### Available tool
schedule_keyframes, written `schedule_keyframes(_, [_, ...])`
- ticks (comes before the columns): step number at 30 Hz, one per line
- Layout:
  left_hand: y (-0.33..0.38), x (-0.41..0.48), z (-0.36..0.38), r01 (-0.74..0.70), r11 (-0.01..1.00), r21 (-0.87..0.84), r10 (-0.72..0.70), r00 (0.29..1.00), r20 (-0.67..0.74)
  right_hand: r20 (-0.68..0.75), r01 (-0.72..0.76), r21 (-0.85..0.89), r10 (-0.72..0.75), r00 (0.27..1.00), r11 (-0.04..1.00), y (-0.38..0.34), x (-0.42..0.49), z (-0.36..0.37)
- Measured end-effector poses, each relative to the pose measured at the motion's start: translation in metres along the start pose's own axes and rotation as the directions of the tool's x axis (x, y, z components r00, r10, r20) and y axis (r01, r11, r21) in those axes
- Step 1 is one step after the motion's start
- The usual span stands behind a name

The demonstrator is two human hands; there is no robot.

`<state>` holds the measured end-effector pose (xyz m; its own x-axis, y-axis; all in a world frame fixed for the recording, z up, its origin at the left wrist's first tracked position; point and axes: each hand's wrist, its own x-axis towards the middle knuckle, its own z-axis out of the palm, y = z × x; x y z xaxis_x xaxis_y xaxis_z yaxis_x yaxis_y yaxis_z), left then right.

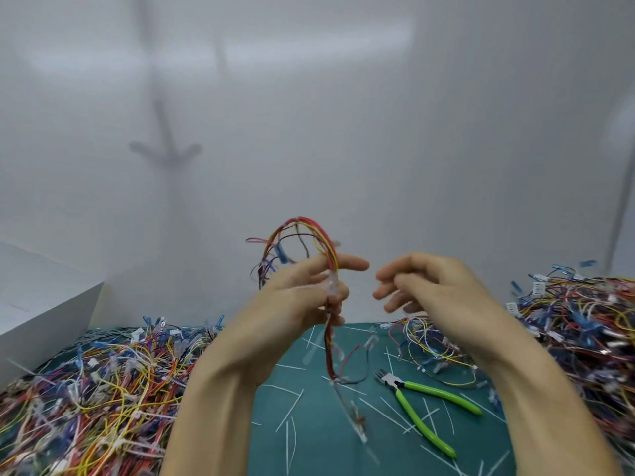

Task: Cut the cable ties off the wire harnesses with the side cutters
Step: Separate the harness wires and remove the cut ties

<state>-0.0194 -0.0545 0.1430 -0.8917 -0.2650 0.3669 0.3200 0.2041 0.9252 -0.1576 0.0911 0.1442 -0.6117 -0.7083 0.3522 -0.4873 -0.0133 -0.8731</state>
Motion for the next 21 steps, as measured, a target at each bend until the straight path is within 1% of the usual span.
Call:
schedule_keyframes(1, [-0.001,-0.001,0.002,-0.01,0.993,0.119,0.007,1.0,0.024,-0.069,0.003,0.048,0.001,0.998,0.999,-0.002,0.001,0.003])
schedule_keyframes(2, [-0.002,-0.001,0.004,-0.027,0.973,0.229,0.017,0.999,0.044,-0.087,0.002,0.133,0.01,0.996,0.991,-0.004,0.002,0.006])
schedule_keyframes(4, [-0.005,0.001,0.009,-0.061,0.895,0.441,0.016,0.994,0.104,-0.037,-0.022,0.355,0.038,0.999,0.935,-0.007,0.002,0.014])
schedule_keyframes(6, [-0.008,0.003,0.015,-0.099,0.781,0.617,-0.026,0.981,0.19,-0.011,-0.069,0.487,0.086,0.996,0.871,-0.01,0.002,0.022])
schedule_keyframes(8, [-0.011,0.004,0.018,-0.091,0.691,0.717,-0.095,0.972,0.215,-0.028,-0.097,0.544,0.133,0.991,0.833,-0.01,0.003,0.026])
schedule_keyframes(11, [-0.017,0.005,0.015,-0.006,0.612,0.791,-0.179,0.973,0.146,-0.045,-0.091,0.594,0.146,0.988,0.799,-0.007,0.004,0.026])
schedule_keyframes(13, [-0.021,0.006,0.012,0.037,0.6,0.799,-0.219,0.968,0.12,-0.061,-0.074,0.631,0.144,0.988,0.772,-0.006,0.004,0.024])
schedule_keyframes(14, [-0.023,0.006,0.01,0.055,0.624,0.779,-0.231,0.966,0.117,-0.07,-0.058,0.642,0.133,0.989,0.764,-0.005,0.004,0.023])
schedule_keyframes(17, [-0.024,0.004,0.003,0.138,0.753,0.643,-0.244,0.967,0.078,-0.073,0.017,0.646,0.039,0.997,0.763,-0.005,0.004,0.021])
schedule_keyframes(19, [-0.021,0.002,-0.005,0.206,0.815,0.542,-0.221,0.975,-0.038,-0.063,0.058,0.622,-0.024,0.998,0.781,-0.005,0.003,0.019])
schedule_keyframes(20, [-0.019,0.002,-0.009,0.24,0.849,0.47,-0.201,0.971,-0.133,-0.052,0.07,0.604,-0.049,0.997,0.794,-0.006,0.002,0.018])
schedule_keyframes(21, [-0.016,0.002,-0.012,0.268,0.889,0.371,-0.186,0.952,-0.241,-0.039,0.079,0.586,-0.069,0.997,0.806,-0.006,0.002,0.017])
